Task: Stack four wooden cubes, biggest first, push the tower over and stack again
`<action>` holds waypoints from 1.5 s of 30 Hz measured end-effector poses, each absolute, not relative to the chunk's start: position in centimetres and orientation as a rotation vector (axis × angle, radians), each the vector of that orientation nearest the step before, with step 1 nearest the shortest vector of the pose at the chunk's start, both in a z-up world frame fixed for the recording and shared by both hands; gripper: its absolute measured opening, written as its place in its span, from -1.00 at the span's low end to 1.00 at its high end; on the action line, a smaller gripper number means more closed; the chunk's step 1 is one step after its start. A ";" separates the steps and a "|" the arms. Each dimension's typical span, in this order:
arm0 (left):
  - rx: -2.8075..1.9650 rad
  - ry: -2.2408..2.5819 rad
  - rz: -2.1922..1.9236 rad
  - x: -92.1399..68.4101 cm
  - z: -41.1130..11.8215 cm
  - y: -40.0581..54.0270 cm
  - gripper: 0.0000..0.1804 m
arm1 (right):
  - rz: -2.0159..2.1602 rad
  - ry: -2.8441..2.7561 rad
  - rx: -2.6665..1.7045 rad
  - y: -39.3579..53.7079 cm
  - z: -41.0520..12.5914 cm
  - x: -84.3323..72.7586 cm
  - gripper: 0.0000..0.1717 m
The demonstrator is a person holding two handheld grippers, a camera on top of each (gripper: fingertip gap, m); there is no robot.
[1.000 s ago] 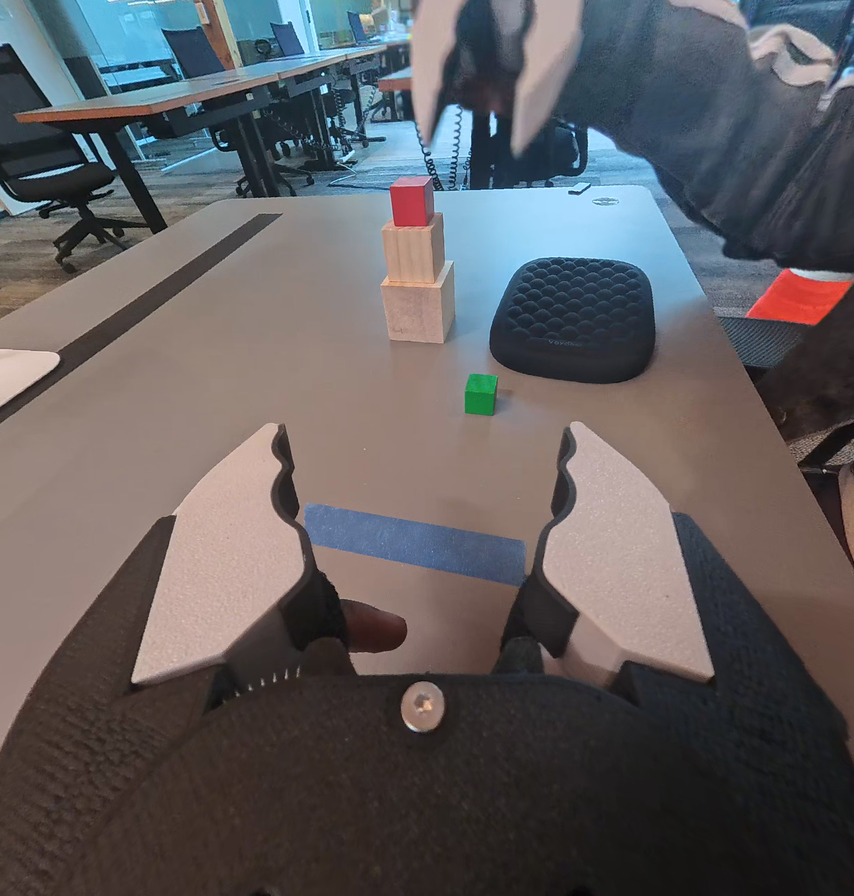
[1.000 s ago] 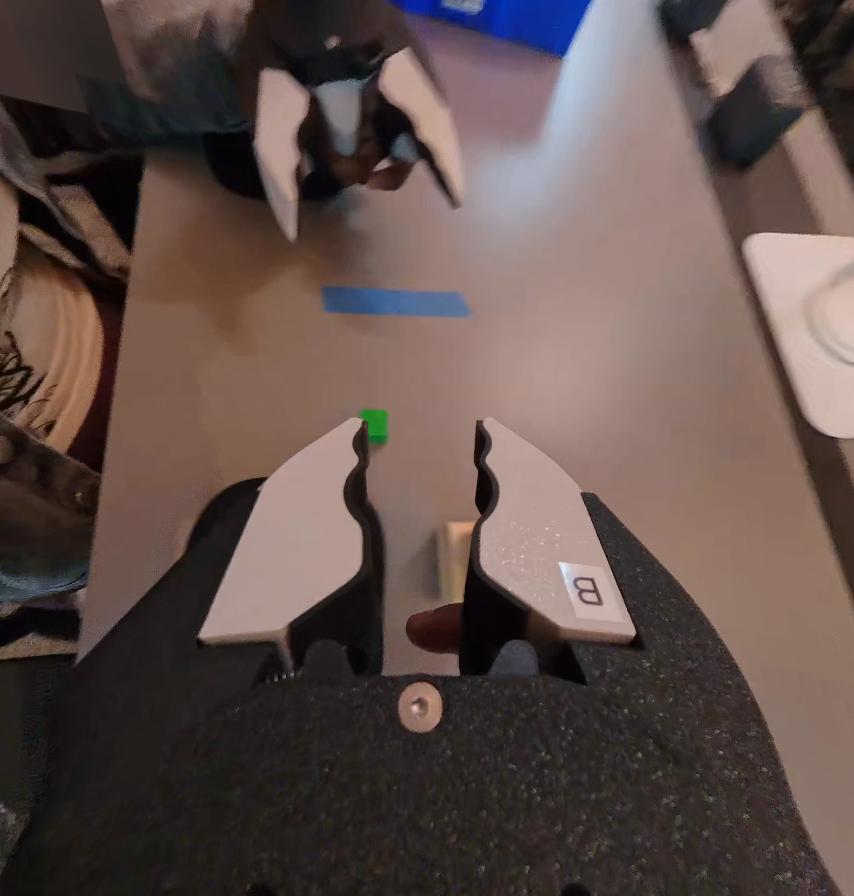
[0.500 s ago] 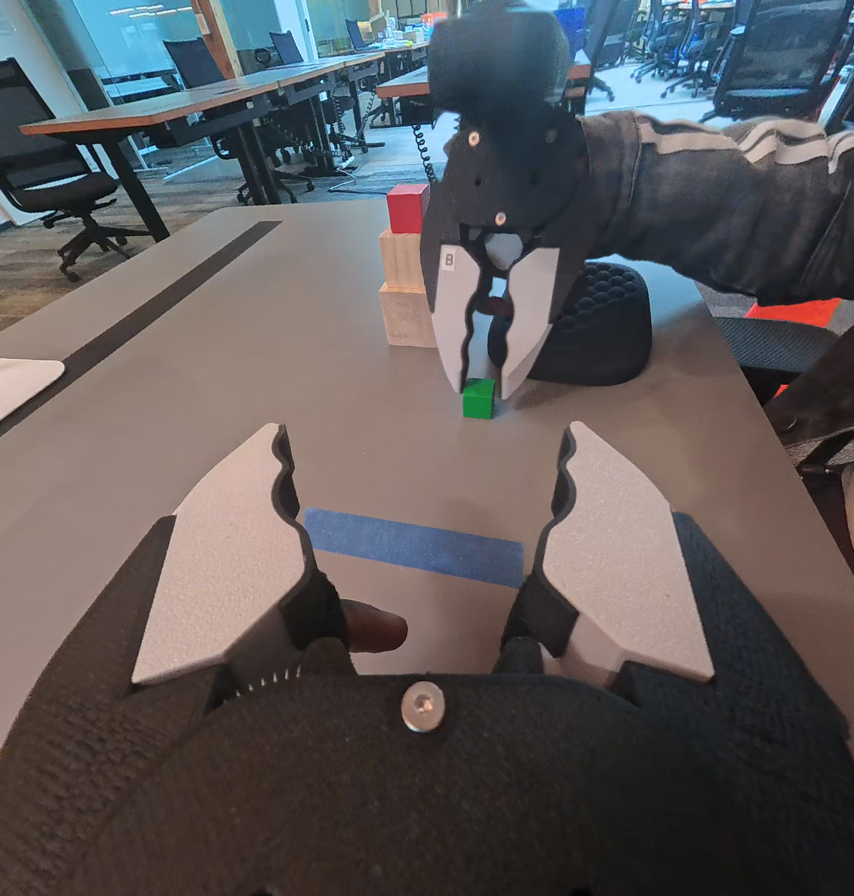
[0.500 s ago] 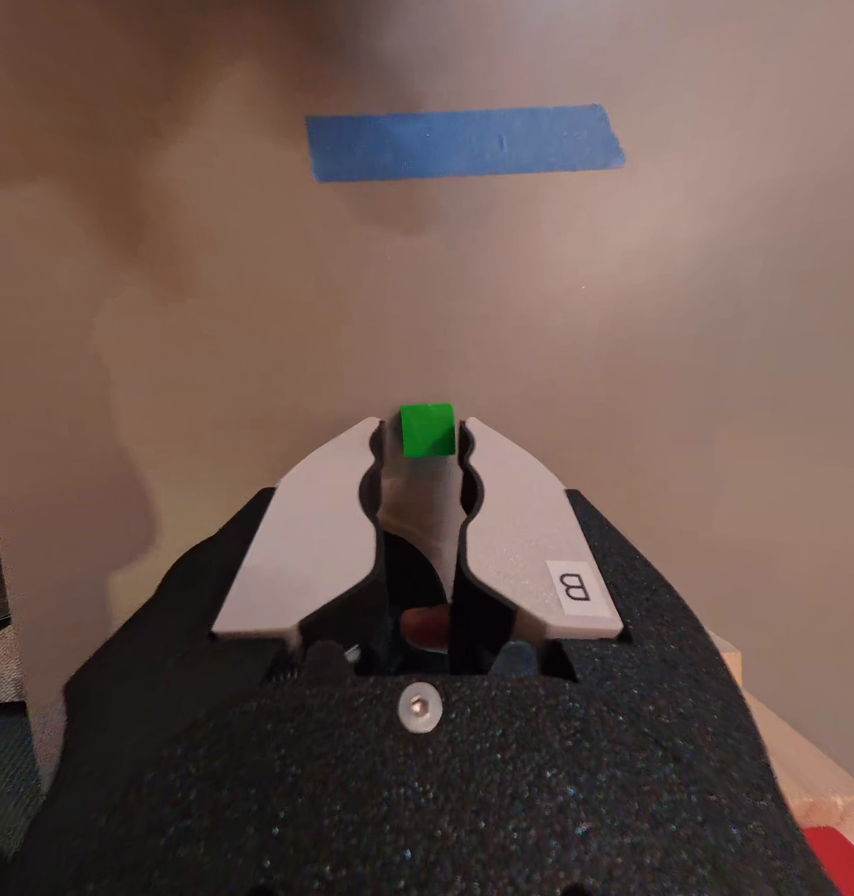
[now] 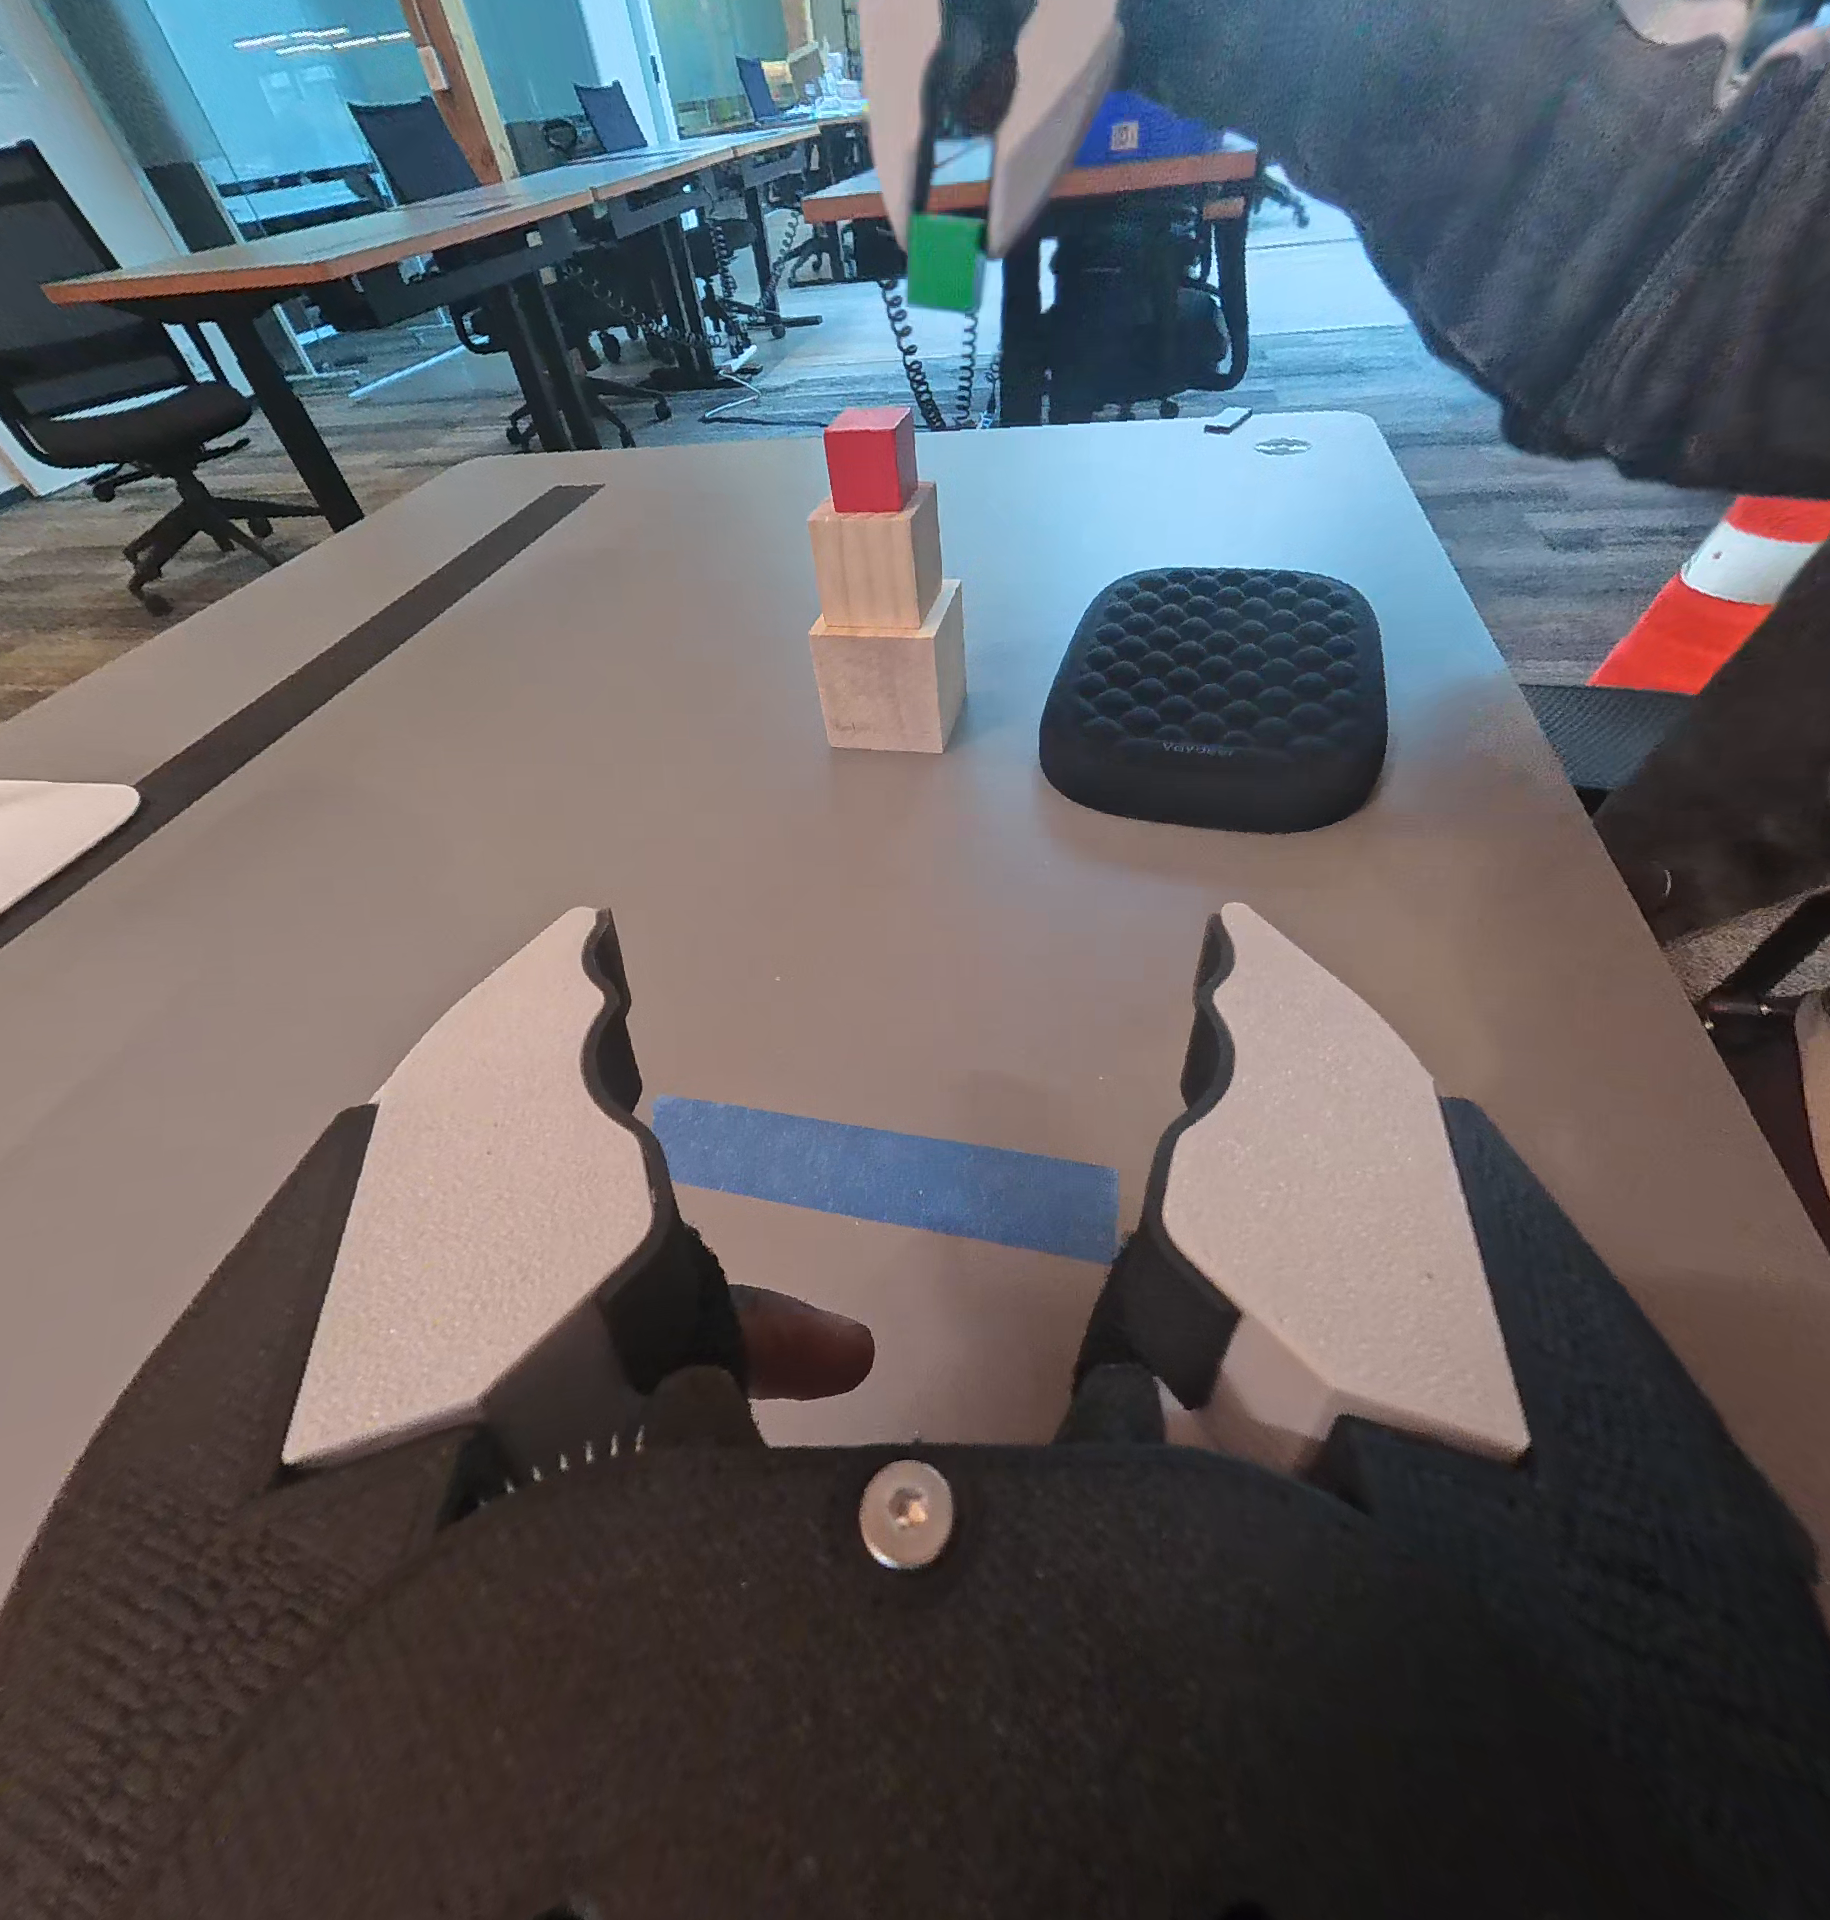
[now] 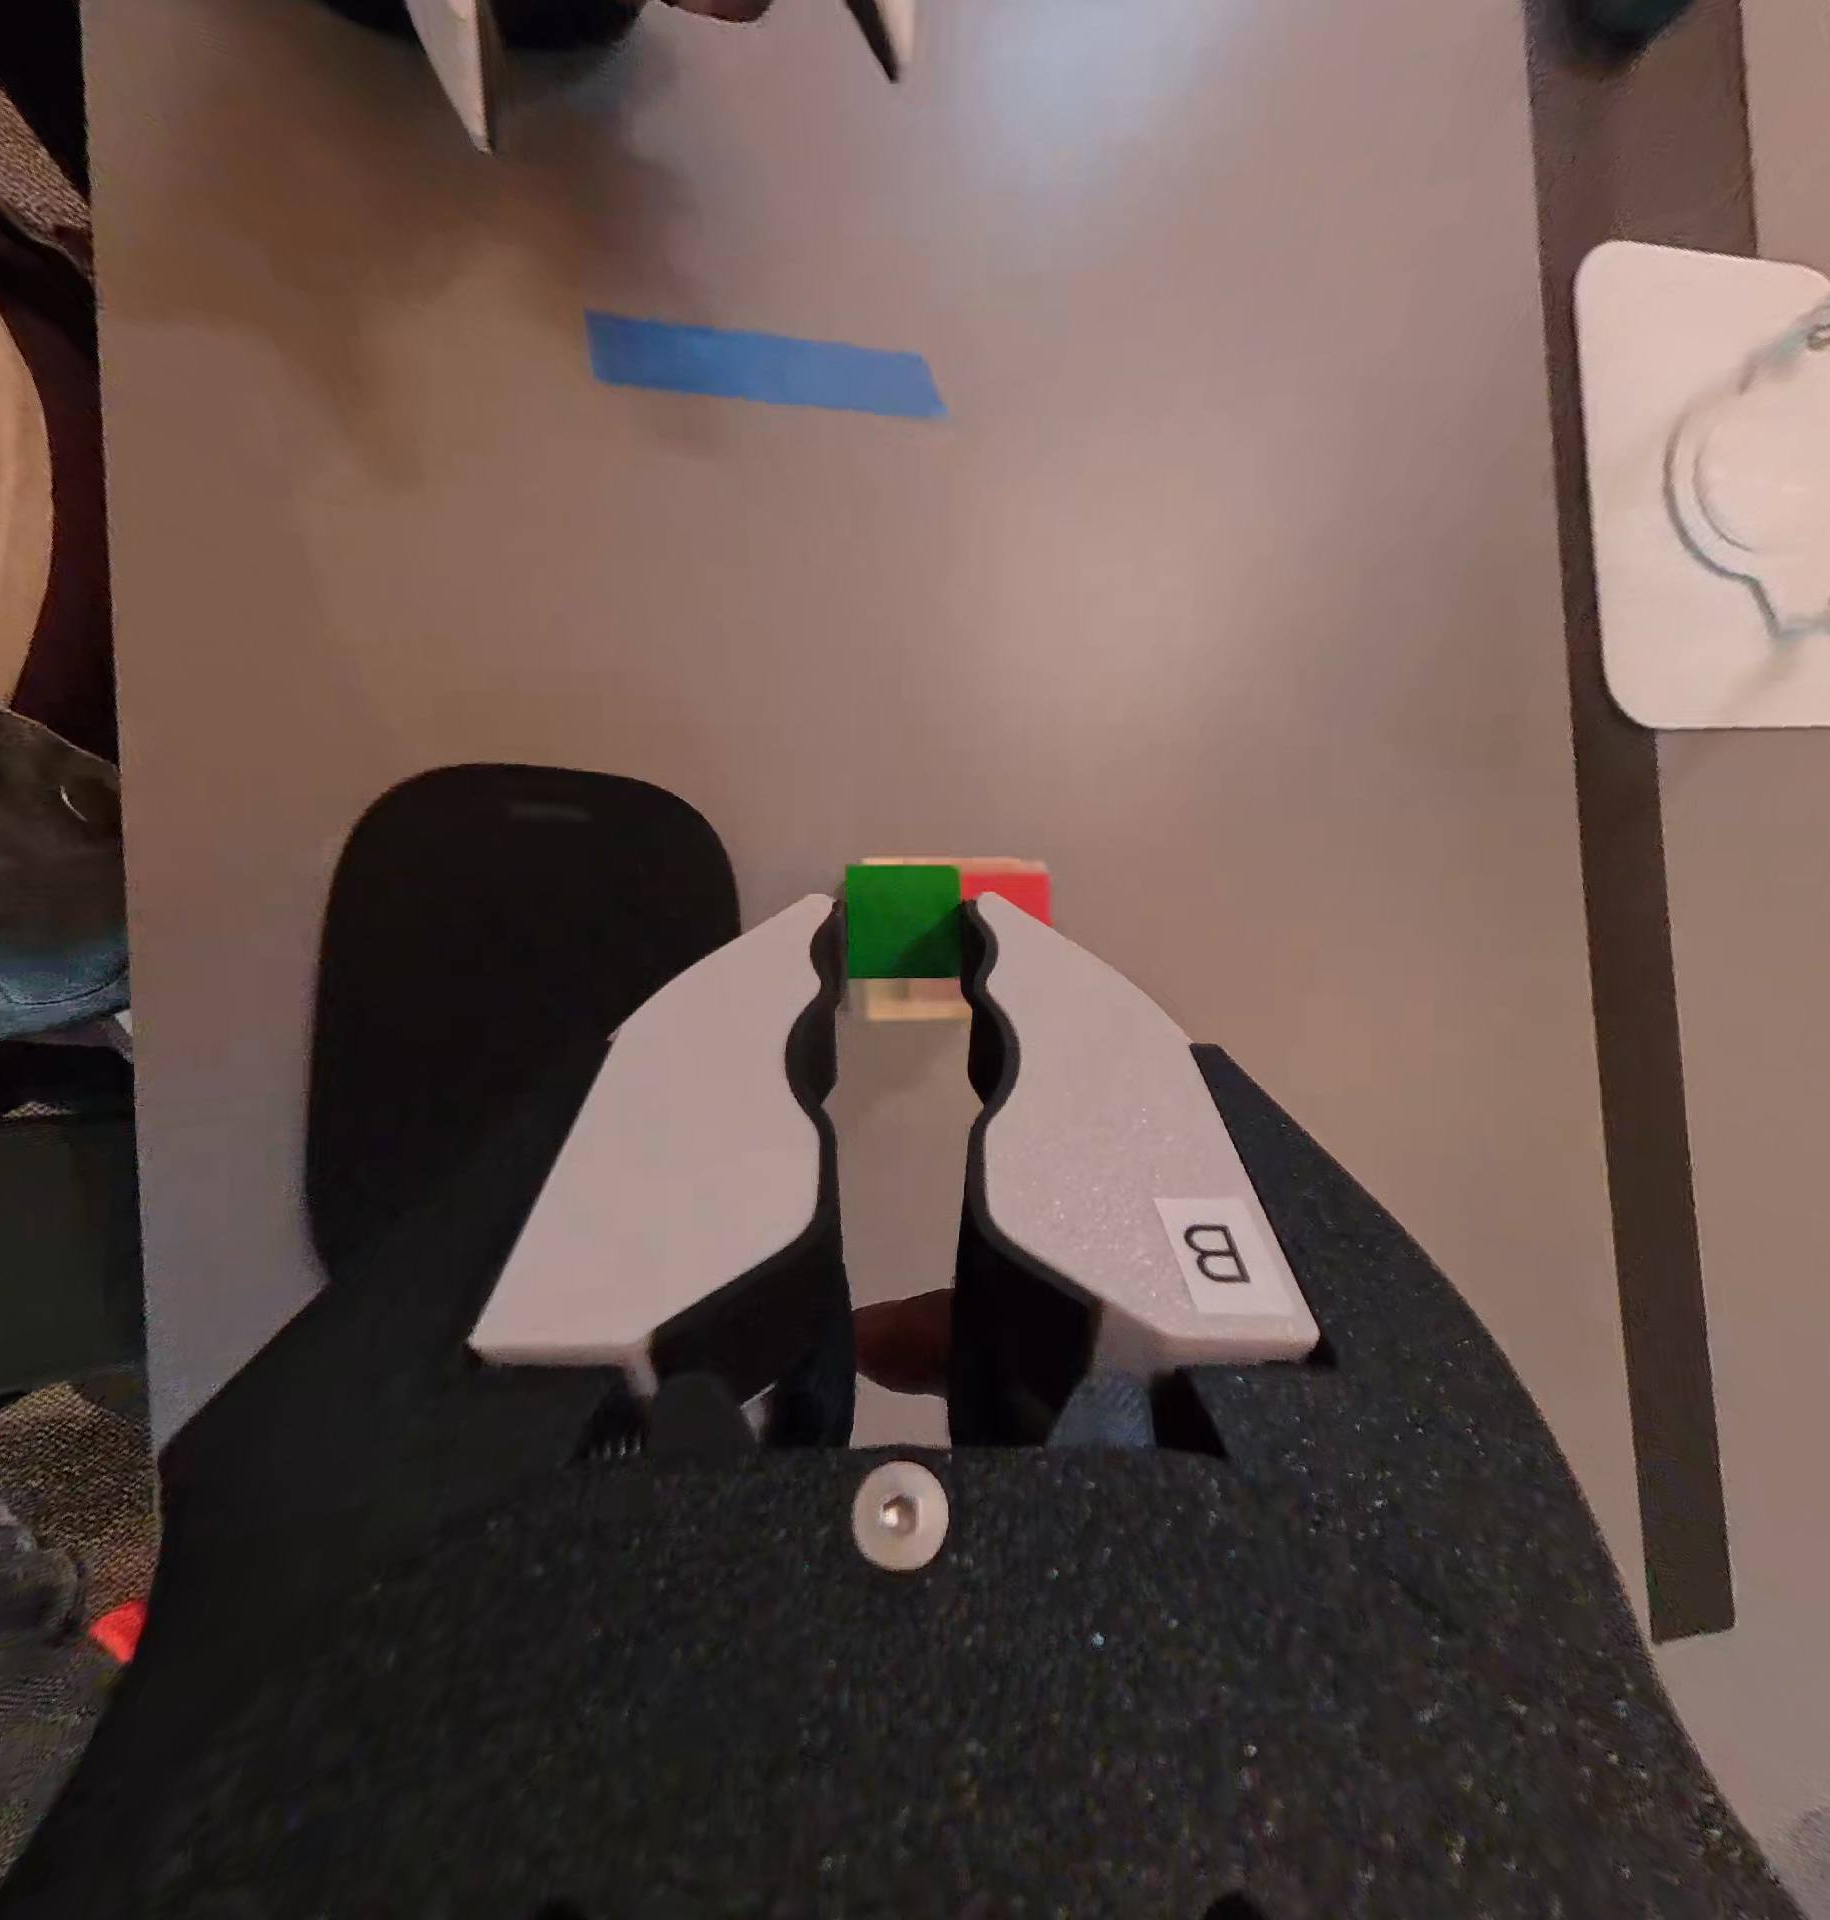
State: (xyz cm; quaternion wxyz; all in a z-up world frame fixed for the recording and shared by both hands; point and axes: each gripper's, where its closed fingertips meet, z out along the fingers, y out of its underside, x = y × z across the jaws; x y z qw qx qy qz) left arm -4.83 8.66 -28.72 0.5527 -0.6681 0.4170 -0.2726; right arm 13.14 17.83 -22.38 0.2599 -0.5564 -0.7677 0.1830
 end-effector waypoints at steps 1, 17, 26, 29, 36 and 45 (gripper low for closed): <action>-1.579 0.987 -0.646 -4.8 -28.7 8.6 0.15 | 0.518 -2.074 -1.517 18.5 -22.3 13.4 -0.76; -1.585 0.988 -0.657 -4.7 -29.0 8.7 0.15 | 0.597 -2.165 -1.649 20.3 -25.0 12.2 -0.76; -1.588 0.988 -0.659 -4.7 -29.0 8.7 0.15 | 0.561 -2.192 -1.656 20.5 -25.3 12.1 -0.76; -1.588 0.989 -0.658 -4.7 -29.0 8.7 0.15 | 0.540 -2.186 -1.650 20.6 -25.4 12.1 -0.69; -1.586 0.981 -0.653 -4.9 -28.9 8.8 0.15 | 0.448 -1.936 -1.660 20.8 -23.3 12.9 -0.66; -1.587 0.986 -0.650 -4.8 -29.0 8.8 0.15 | 0.389 -1.835 -1.840 17.1 -29.3 14.6 -1.00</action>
